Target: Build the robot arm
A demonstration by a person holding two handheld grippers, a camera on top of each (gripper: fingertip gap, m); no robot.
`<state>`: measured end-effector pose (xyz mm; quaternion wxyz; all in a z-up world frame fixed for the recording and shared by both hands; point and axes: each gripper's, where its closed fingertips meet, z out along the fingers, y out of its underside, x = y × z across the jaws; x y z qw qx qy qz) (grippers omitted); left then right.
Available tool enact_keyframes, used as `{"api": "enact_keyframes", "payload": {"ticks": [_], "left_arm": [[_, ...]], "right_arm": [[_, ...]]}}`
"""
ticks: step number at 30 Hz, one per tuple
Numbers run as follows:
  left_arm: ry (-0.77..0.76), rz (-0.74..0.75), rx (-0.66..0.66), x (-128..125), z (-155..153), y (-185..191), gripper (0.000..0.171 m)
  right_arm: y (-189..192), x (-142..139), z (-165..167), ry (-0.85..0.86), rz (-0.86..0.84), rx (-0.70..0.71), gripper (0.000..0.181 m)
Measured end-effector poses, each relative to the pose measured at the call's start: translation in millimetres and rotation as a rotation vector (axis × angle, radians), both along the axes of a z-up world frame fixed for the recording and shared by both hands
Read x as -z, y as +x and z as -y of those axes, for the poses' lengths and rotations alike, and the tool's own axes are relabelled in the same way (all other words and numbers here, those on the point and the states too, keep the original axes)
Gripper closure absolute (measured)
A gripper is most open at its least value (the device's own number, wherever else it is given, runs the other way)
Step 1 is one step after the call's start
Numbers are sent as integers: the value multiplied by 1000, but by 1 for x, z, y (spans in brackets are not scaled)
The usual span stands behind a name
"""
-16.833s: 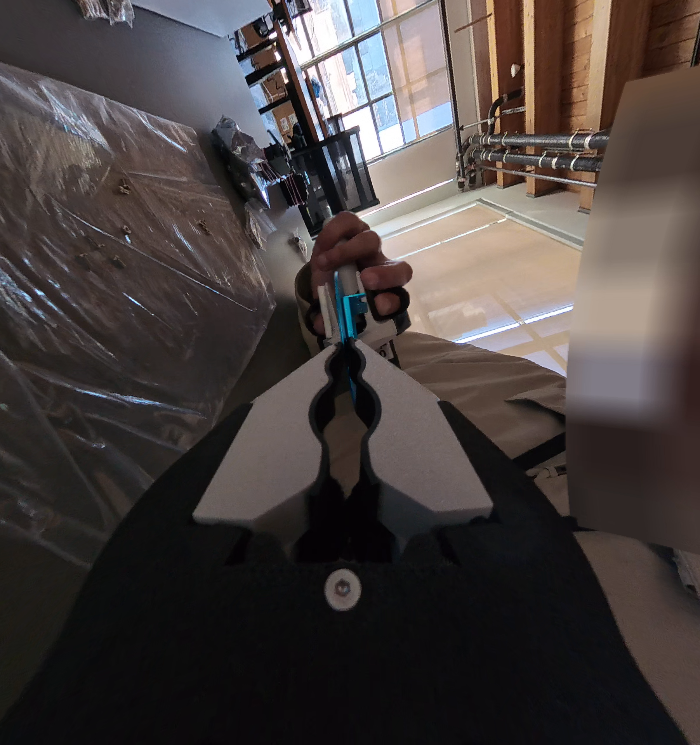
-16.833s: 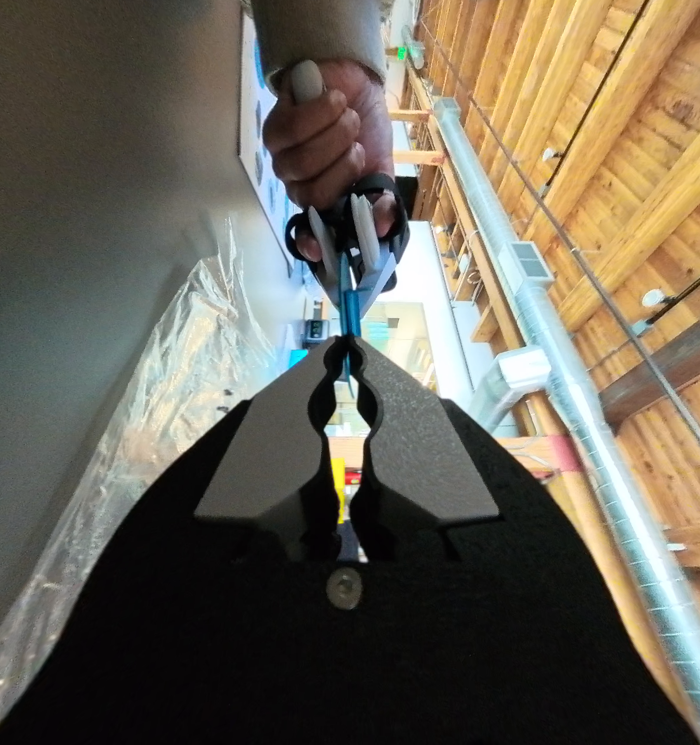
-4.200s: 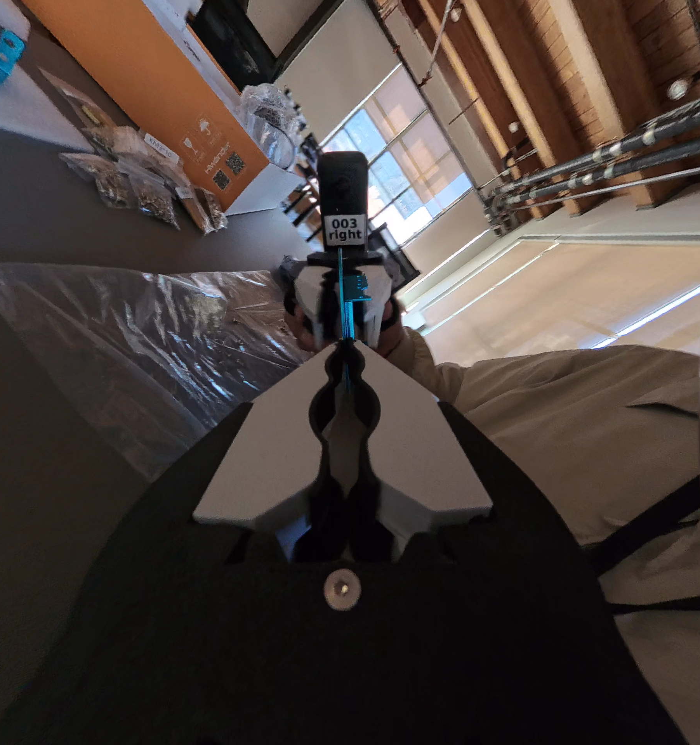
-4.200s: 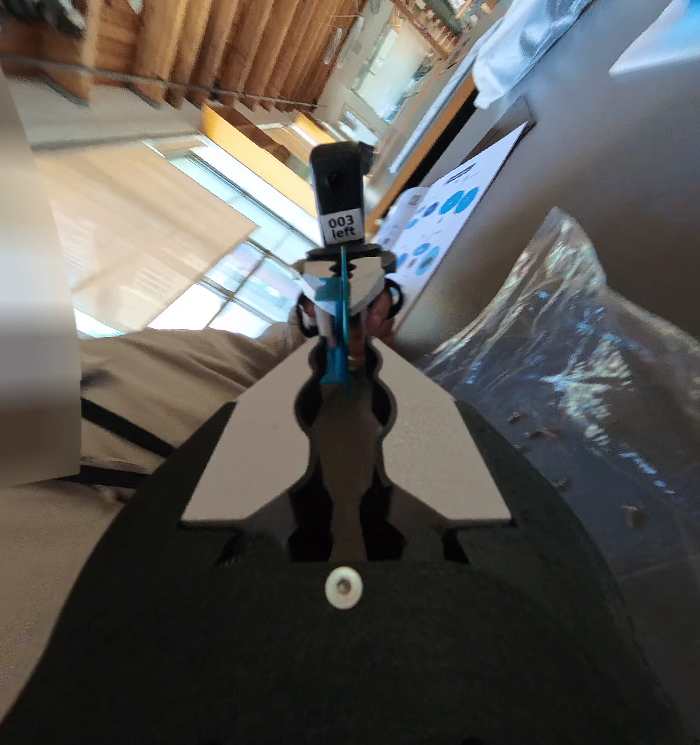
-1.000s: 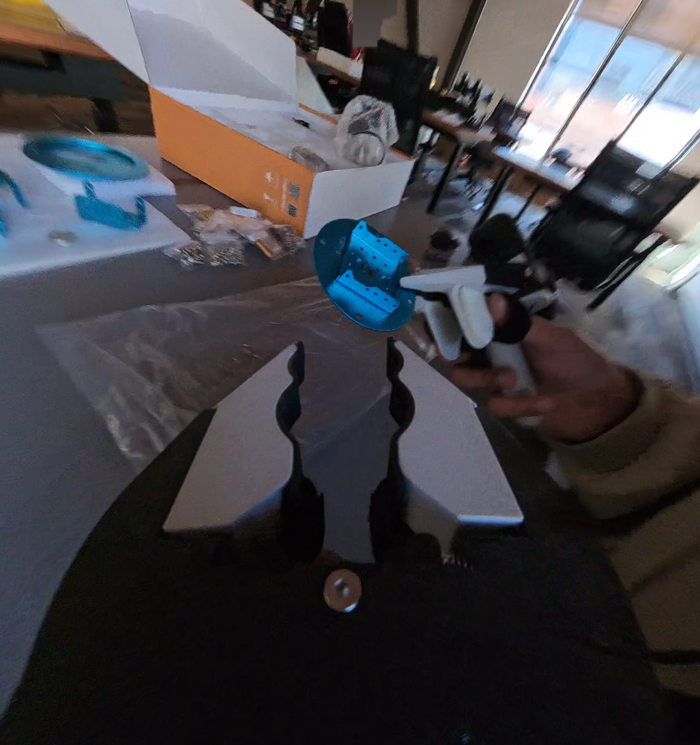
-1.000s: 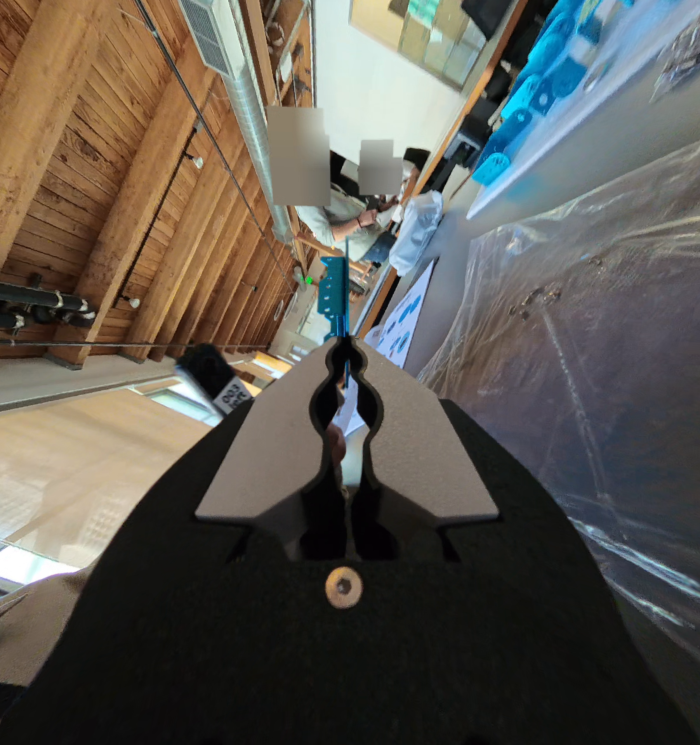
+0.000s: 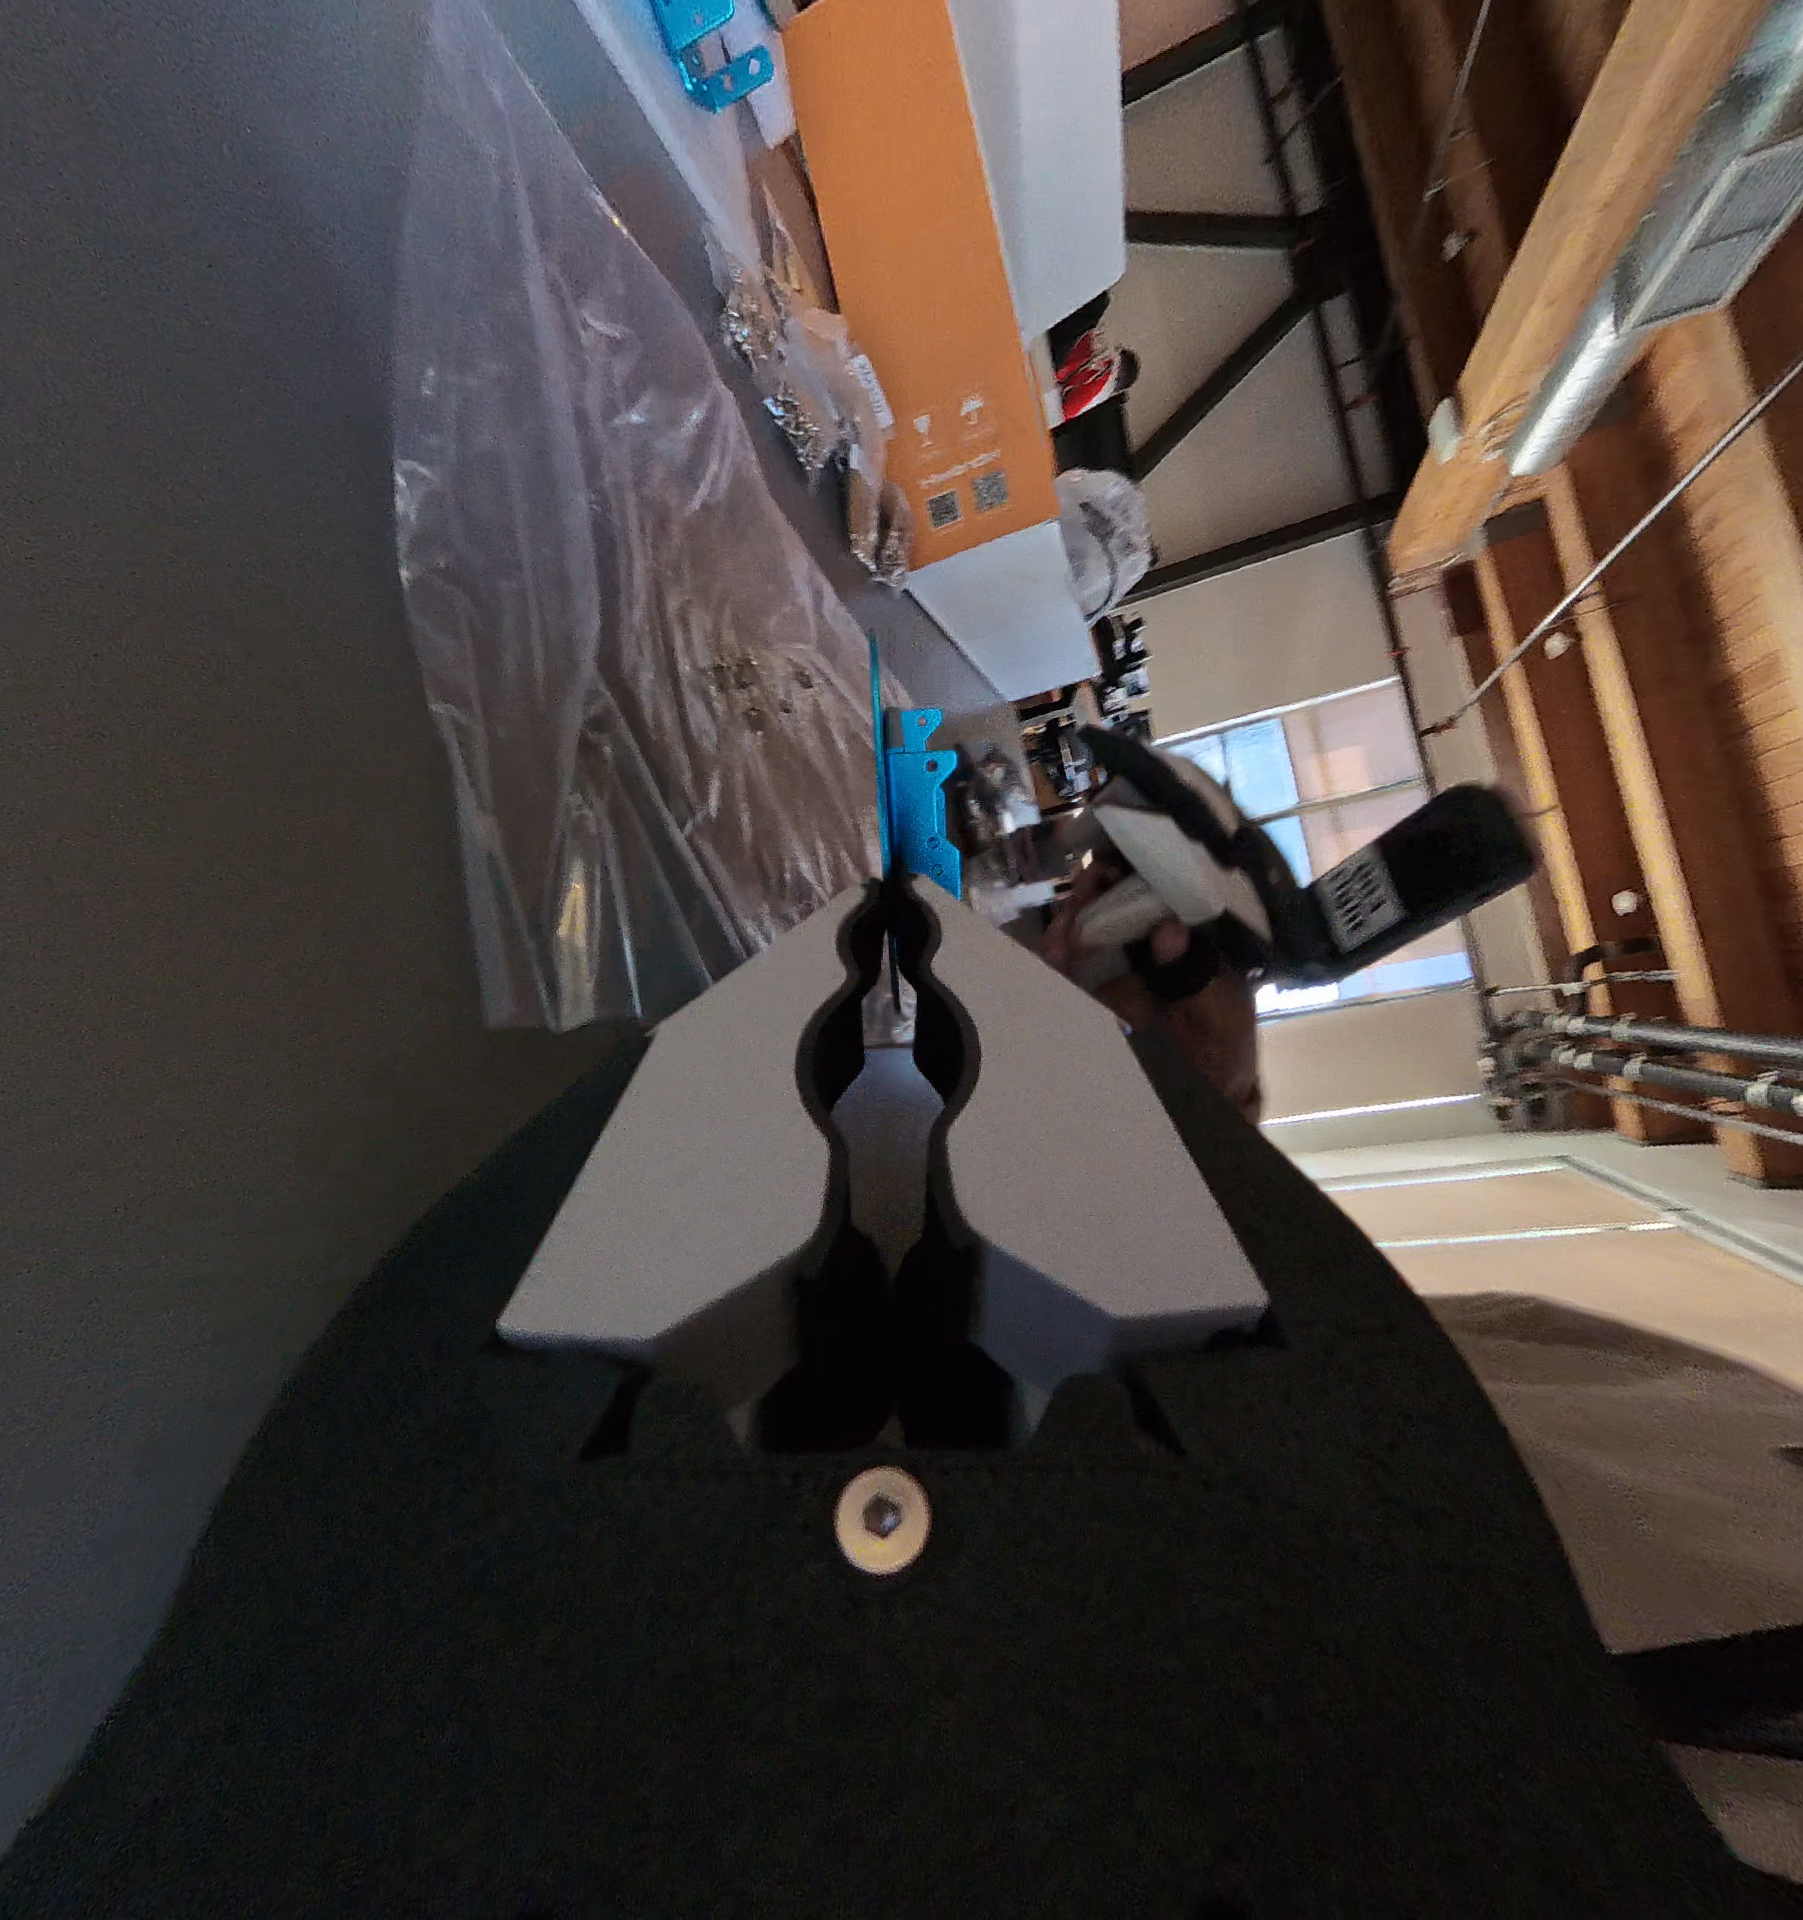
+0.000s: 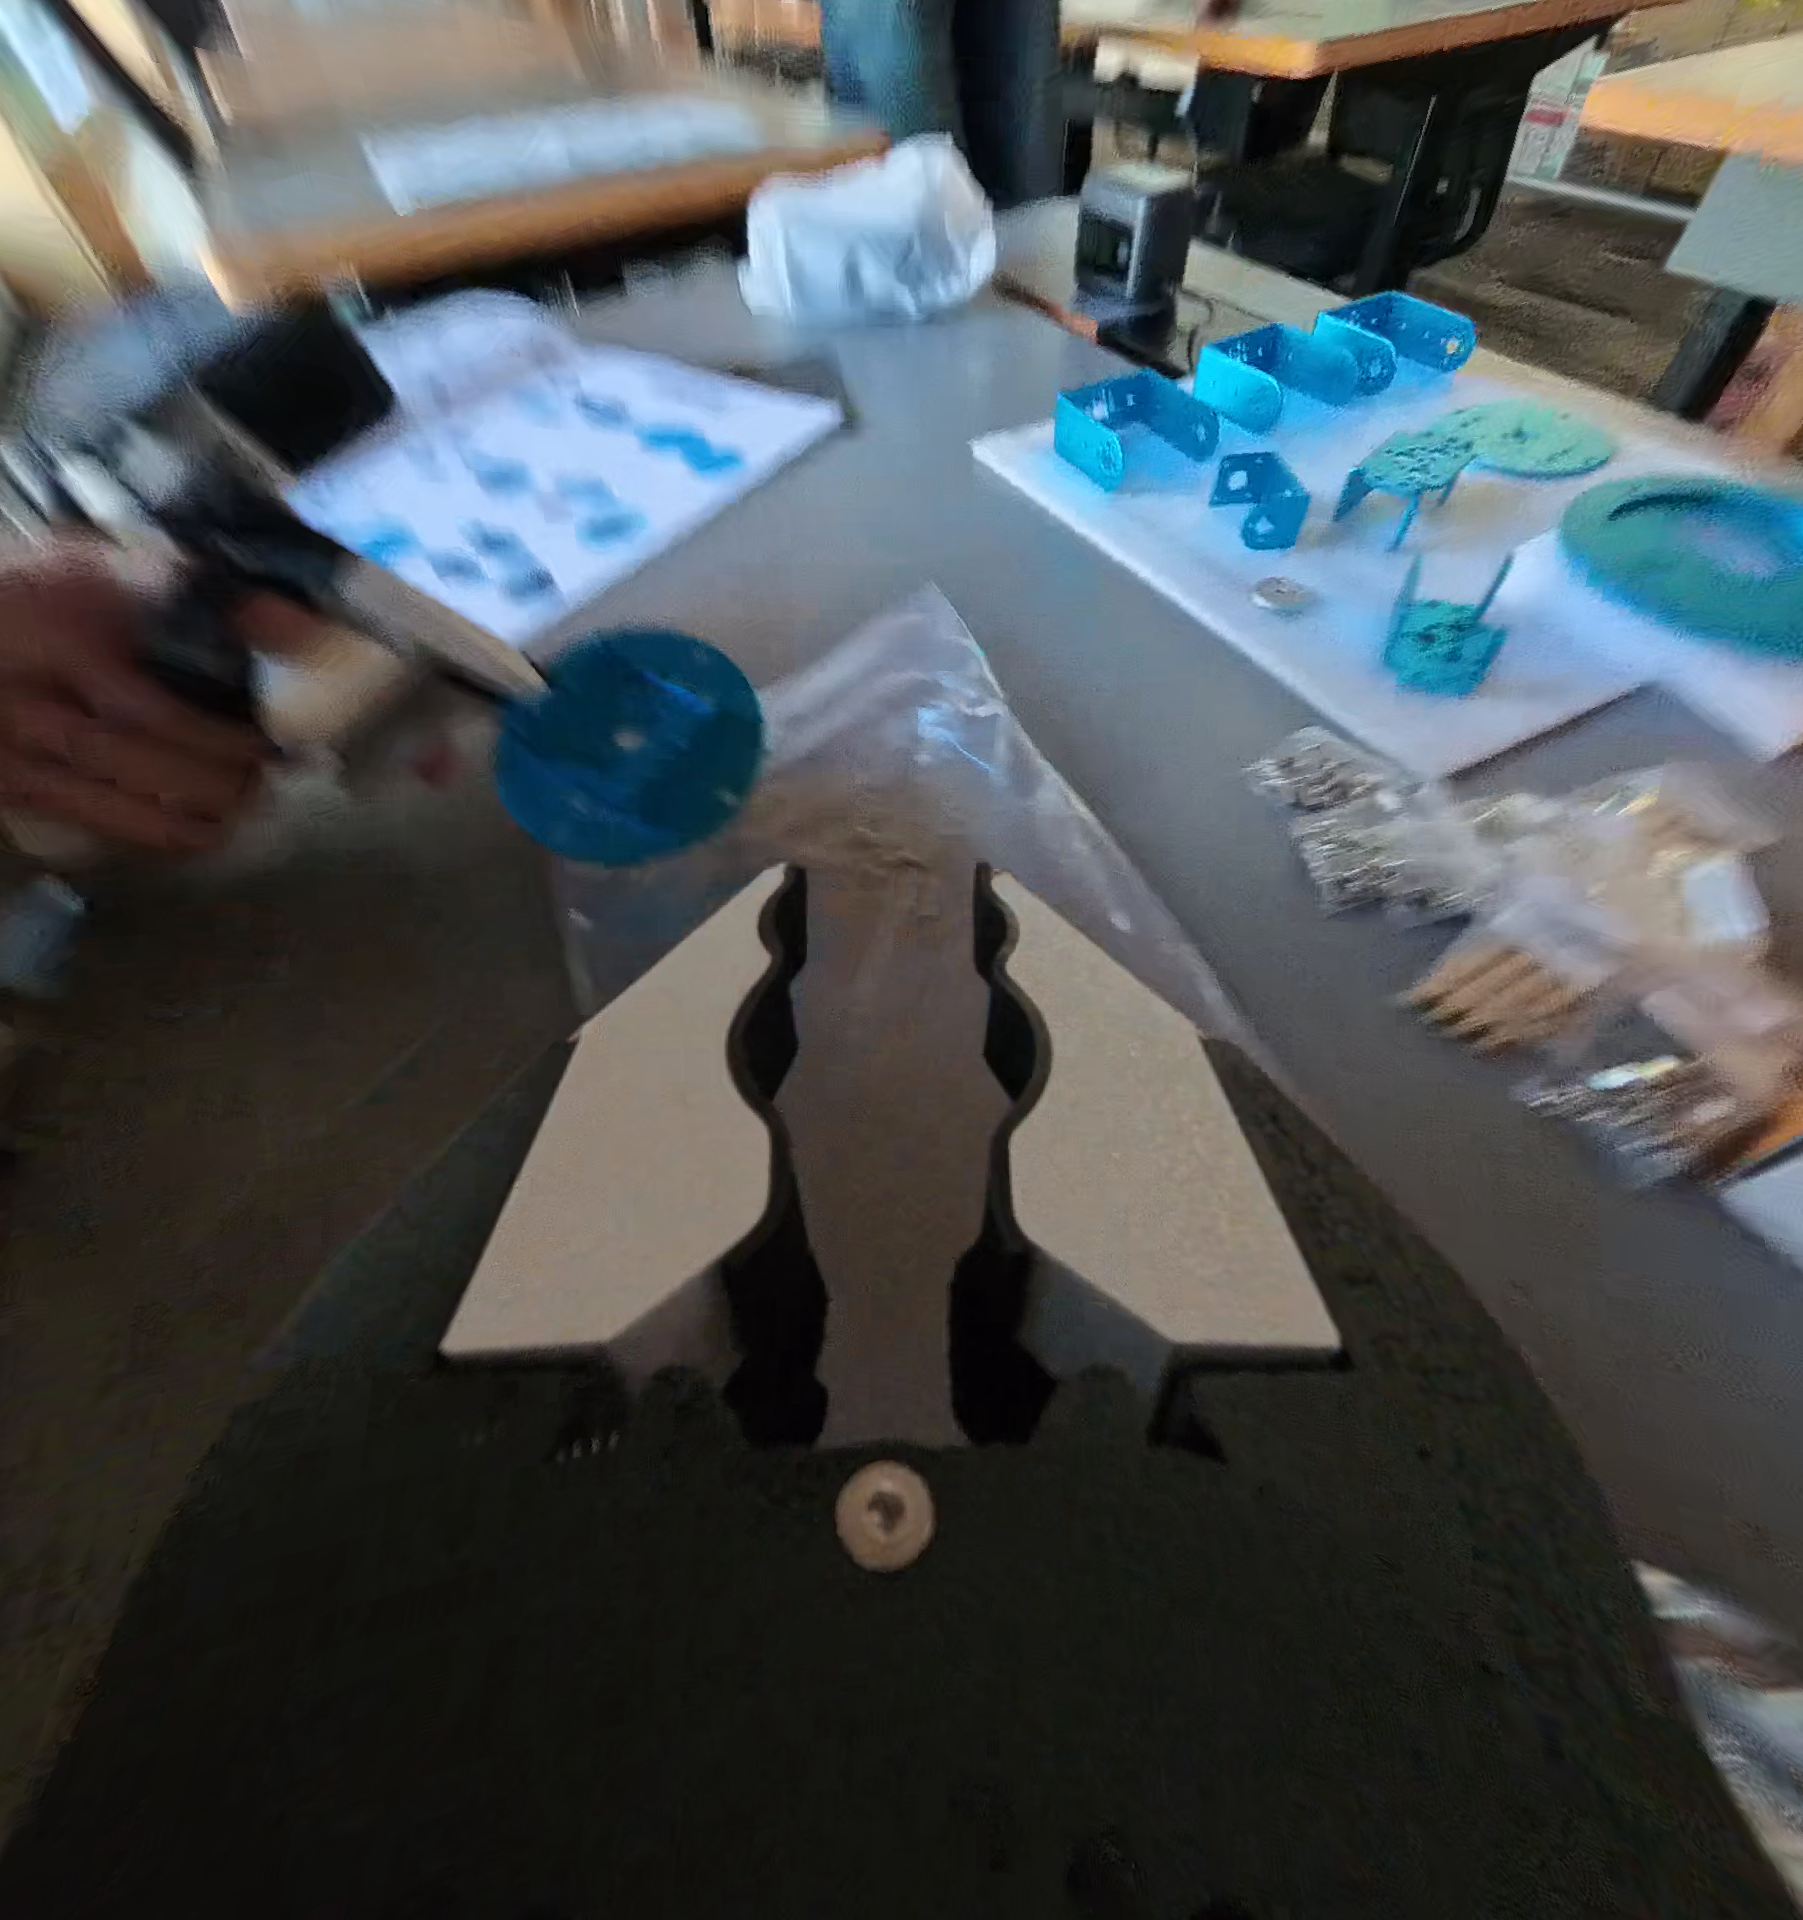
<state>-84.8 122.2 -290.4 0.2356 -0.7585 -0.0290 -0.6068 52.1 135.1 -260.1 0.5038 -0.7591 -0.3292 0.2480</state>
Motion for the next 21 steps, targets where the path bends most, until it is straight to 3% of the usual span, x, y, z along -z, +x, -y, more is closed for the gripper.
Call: {"api": "enact_keyframes", "payload": {"ticks": [2, 4, 7, 10, 21], "left_arm": [[40, -57, 11, 0, -3, -3, 171], [88, -85, 27, -4, -6, -5, 171], [147, -115, 46, -10, -11, -6, 171], [143, -106, 48, -9, -16, -8, 171], [94, -44, 92, 0, -21, -10, 171]], "right_arm": [[-1, 15, -14, -9, 190, -64, 152], [-4, 30, -29, -148, 263, -37, 160], [-11, 61, -40, -288, 407, -108, 170], [-14, 85, -48, -332, 560, -128, 165], [-16, 88, -52, -419, 577, -98, 169]]}}
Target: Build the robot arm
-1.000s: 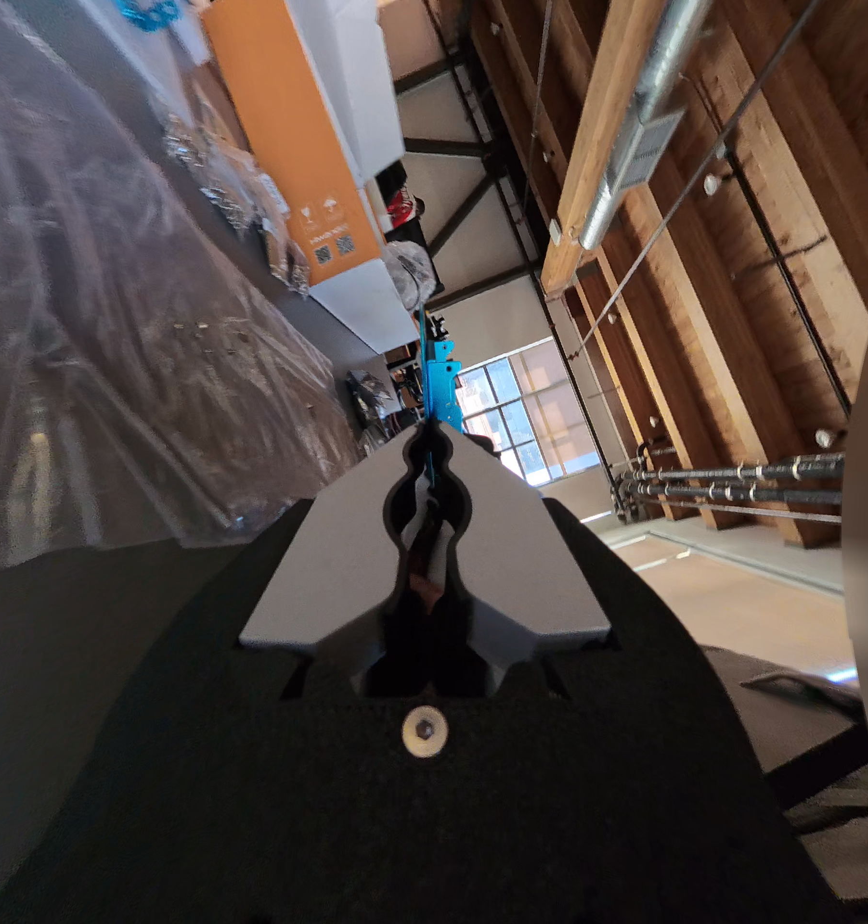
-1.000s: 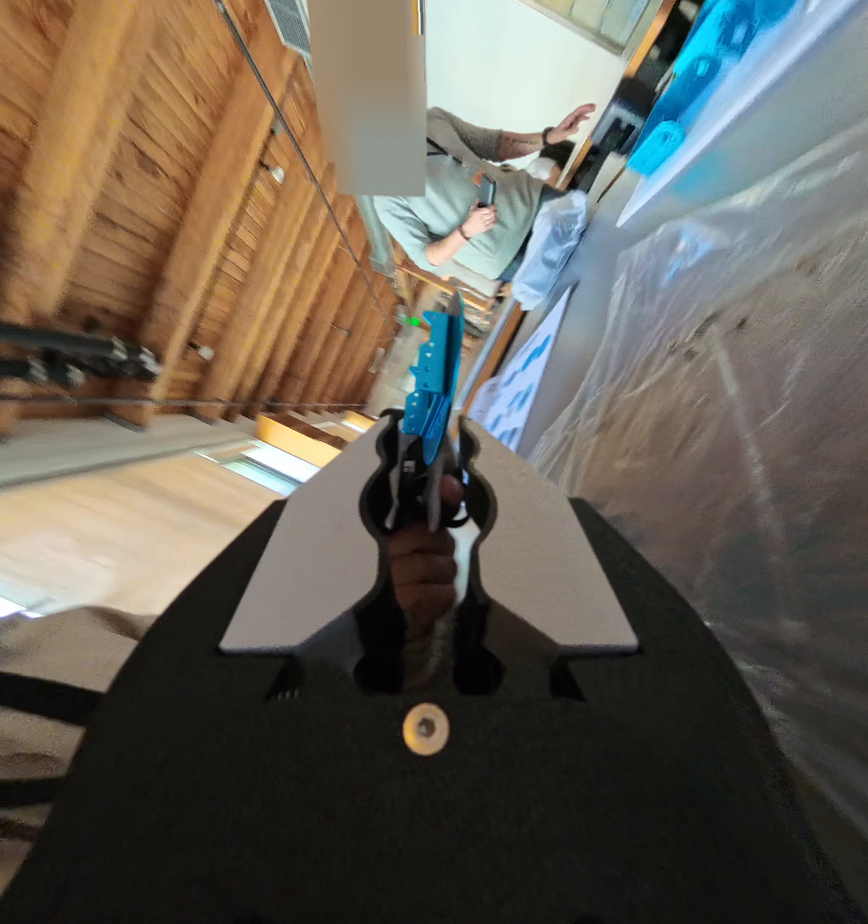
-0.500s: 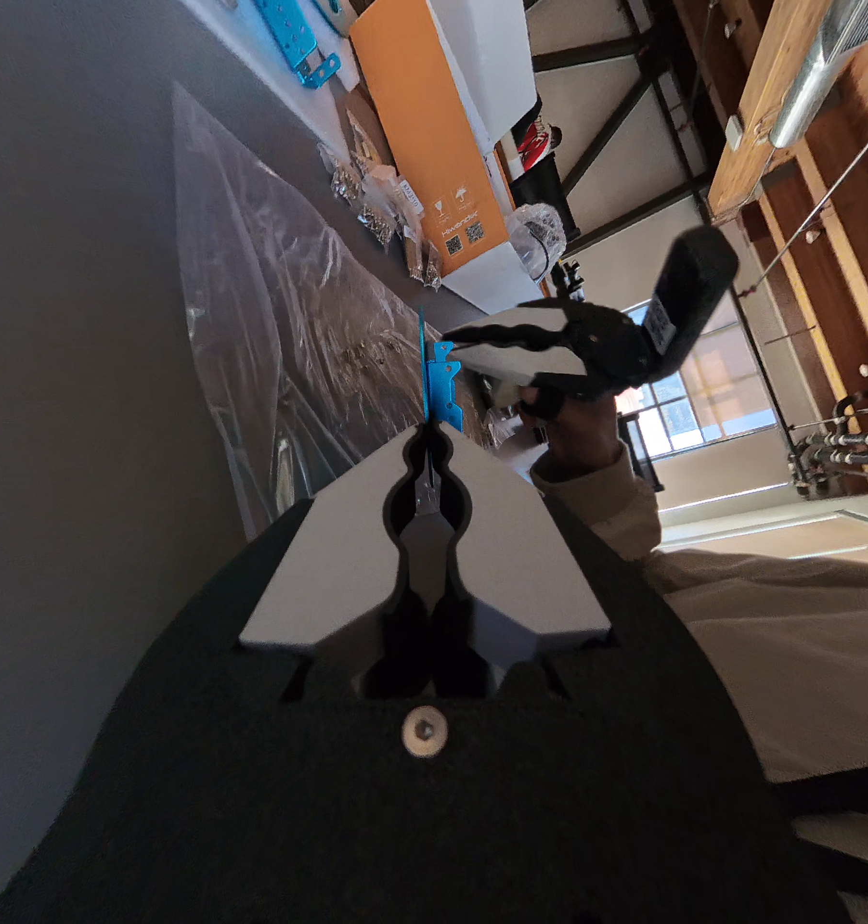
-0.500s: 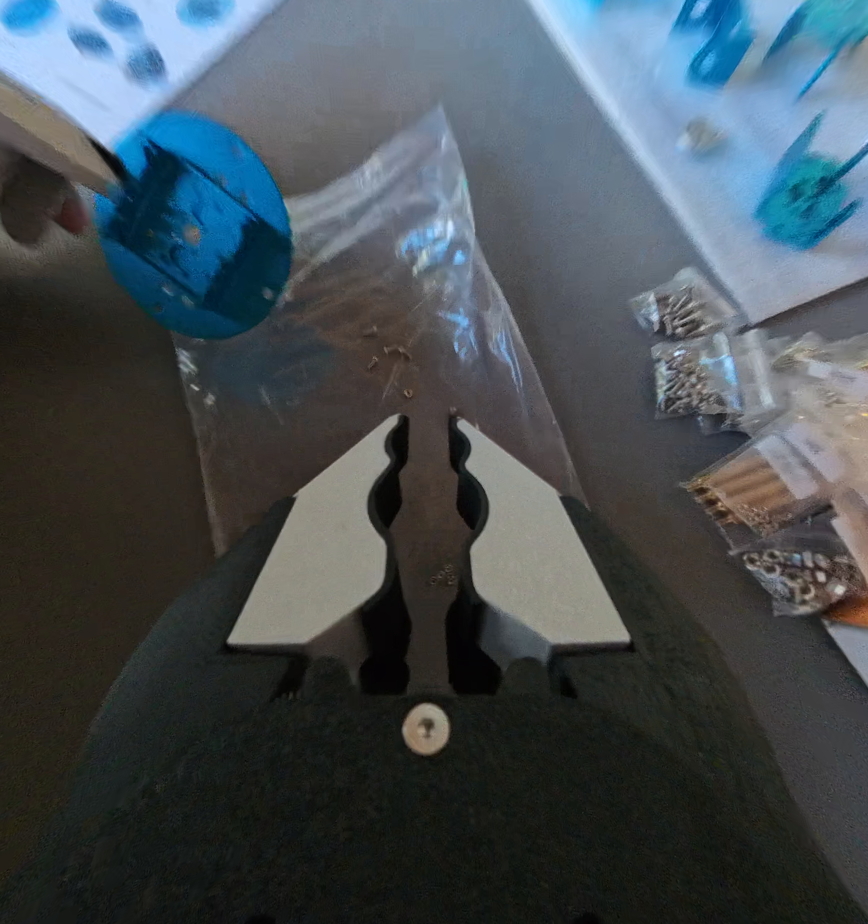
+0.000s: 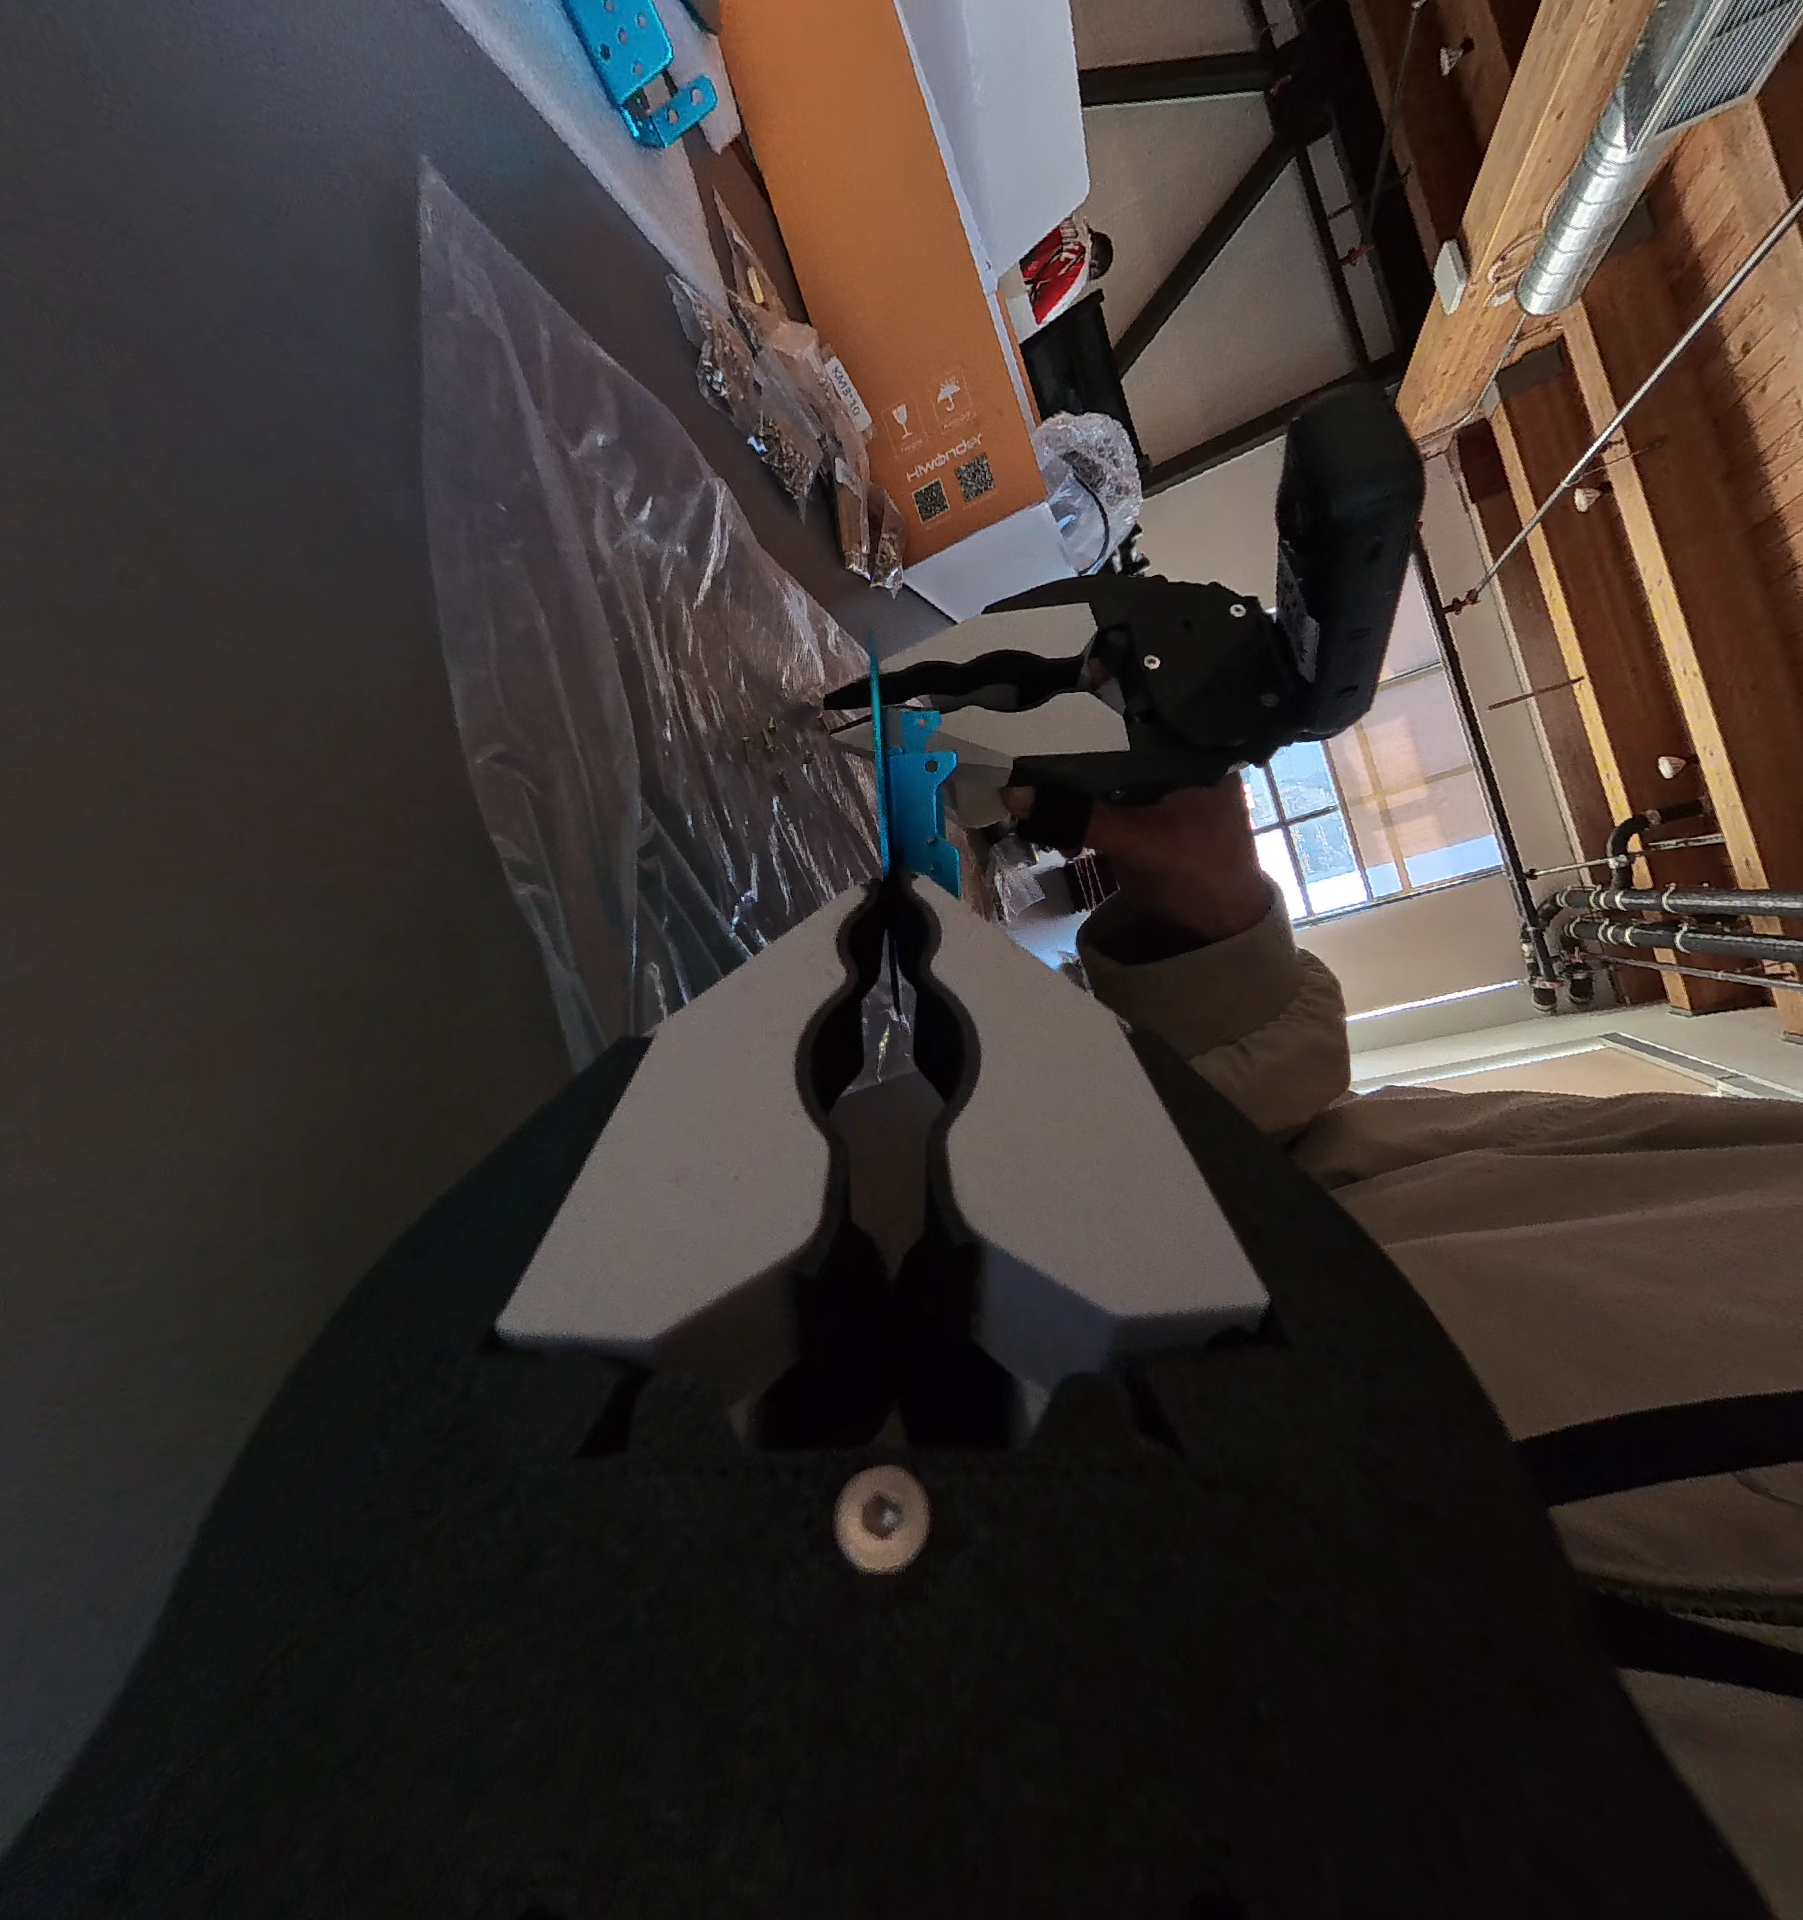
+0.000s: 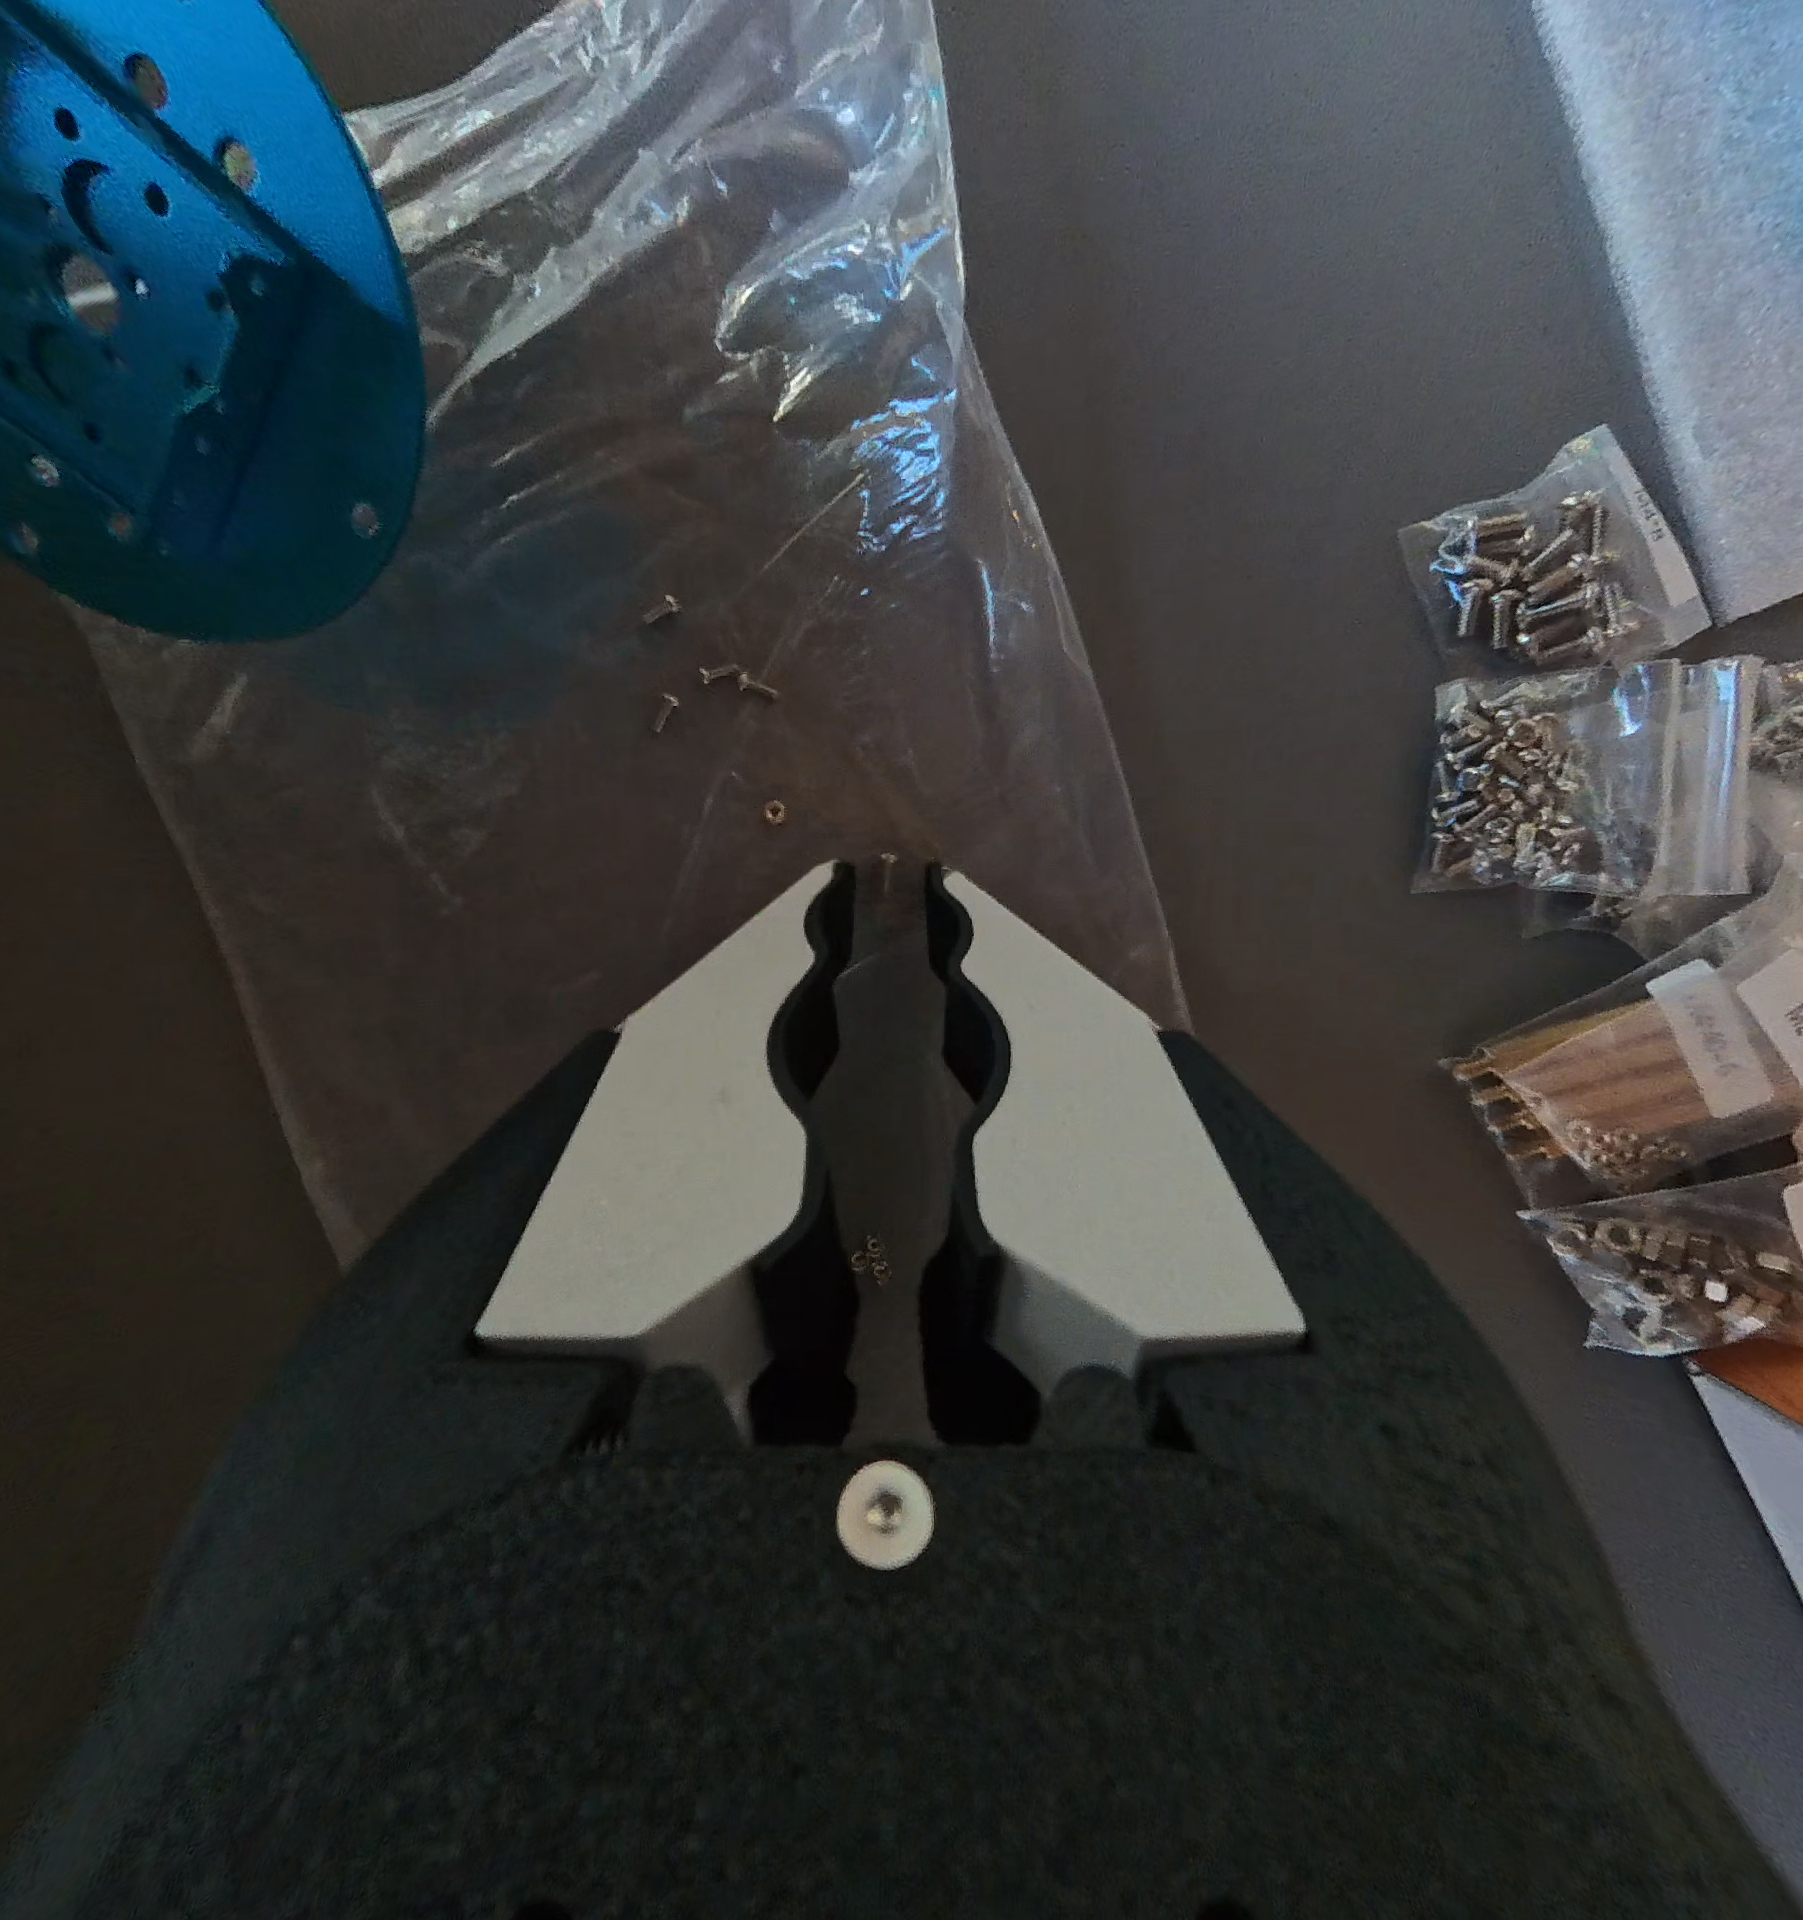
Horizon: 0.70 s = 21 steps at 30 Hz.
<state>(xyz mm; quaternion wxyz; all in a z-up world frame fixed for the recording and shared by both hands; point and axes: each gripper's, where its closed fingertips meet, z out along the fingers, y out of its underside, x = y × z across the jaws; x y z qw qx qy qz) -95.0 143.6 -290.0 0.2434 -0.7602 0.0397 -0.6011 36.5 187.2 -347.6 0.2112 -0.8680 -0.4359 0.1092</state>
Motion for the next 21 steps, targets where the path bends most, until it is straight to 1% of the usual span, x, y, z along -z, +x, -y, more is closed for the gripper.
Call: {"api": "enact_keyframes", "payload": {"ticks": [4, 7, 12, 13, 14, 16, 19, 21], "left_arm": [[-6, 9, 15, 0, 1, 3, 171], [-11, 13, 12, 1, 1, 4, 171], [-18, 17, 0, 2, -1, 3, 171], [-22, 20, -2, 2, -1, 3, 171], [-29, 28, -4, 2, -1, 3, 171], [-49, 51, -10, 2, -2, 3, 171], [-62, 58, -29, 2, -5, 1, 171], [-77, 68, -47, 3, -8, -1, 171]], "right_arm": [[-3, -4, 0, 16, -8, -25, 175], [-1, 1, 1, -7, 27, -33, 175], [-4, 2, 0, 19, 43, -56, 175], [-5, 2, 0, 26, 50, -65, 176], [-5, 2, -1, 35, 56, -70, 180], [-7, 1, -2, 51, 51, -78, 181], [-12, -4, -3, 54, -24, -62, 181], [-28, -22, 0, 71, -175, -82, 181]]}}
